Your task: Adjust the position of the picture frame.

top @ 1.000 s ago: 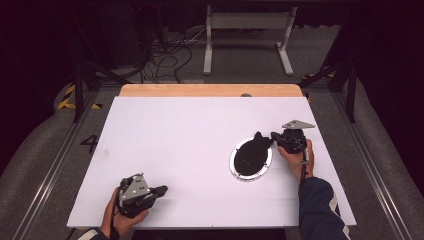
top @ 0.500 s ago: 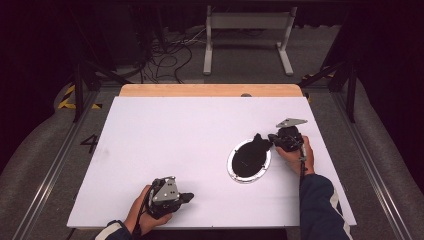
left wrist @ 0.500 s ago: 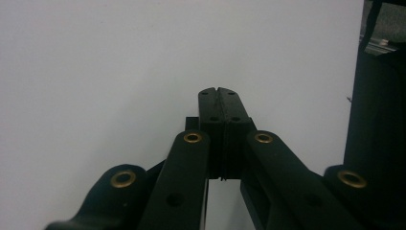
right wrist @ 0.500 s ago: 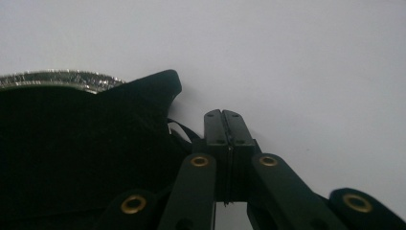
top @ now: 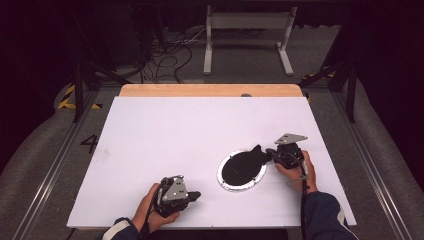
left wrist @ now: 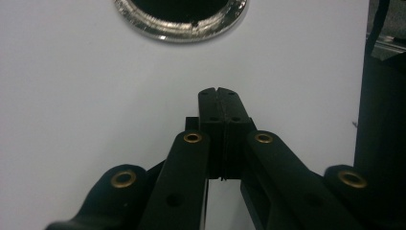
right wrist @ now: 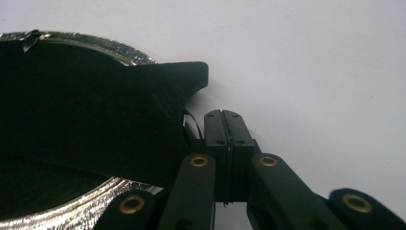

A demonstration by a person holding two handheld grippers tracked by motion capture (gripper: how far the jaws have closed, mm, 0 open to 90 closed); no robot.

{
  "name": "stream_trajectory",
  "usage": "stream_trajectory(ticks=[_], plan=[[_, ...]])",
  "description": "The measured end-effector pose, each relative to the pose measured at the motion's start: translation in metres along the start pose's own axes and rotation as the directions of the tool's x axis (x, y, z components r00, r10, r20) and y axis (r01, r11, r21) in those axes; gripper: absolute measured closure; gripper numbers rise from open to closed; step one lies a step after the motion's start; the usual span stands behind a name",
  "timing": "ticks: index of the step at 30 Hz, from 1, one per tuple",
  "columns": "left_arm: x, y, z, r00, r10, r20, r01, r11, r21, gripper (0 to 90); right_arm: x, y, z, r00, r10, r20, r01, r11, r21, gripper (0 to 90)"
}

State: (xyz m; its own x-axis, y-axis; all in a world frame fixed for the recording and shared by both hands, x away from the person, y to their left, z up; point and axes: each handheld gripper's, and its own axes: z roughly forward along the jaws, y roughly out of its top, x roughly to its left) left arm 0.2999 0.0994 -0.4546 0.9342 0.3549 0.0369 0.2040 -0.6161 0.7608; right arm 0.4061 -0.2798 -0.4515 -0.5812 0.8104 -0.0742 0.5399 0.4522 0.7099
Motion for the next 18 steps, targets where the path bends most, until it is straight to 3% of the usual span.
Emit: stream_trajectory(ticks=[7,9,12,14,18], plan=[[-0.002,0.013,0.020,0.9991,0.008,0.042,-0.008,0.9998,0.016,90.0,0.017,-0.007,-0.007,0.9992,-0.026,-0.030,0.026,0.9996,-0.004,90.0],[-0.003,0.016,0.028,0.9984,0.014,0.055,-0.016,0.9990,0.041,90.0,0.020,-0.008,-0.009,0.9988,-0.026,-0.042,0.026,0.9996,-0.008,90.0],[-0.005,0.019,0.035,0.9988,0.018,0.045,-0.021,0.9976,0.066,90.0,0.022,-0.011,-0.010,0.9982,-0.043,-0.042,0.042,0.9988,-0.026,90.0],[-0.004,0.023,0.039,0.9992,-0.006,0.040,0.003,0.9981,0.062,90.0,0.024,-0.013,-0.011,0.9974,-0.056,-0.045,0.055,0.9979,-0.035,90.0],[-0.006,0.026,0.044,0.9995,-0.005,0.032,0.002,0.9978,0.066,89.6,0.027,-0.014,-0.012,0.9966,-0.061,-0.055,0.059,0.9976,-0.036,90.0]])
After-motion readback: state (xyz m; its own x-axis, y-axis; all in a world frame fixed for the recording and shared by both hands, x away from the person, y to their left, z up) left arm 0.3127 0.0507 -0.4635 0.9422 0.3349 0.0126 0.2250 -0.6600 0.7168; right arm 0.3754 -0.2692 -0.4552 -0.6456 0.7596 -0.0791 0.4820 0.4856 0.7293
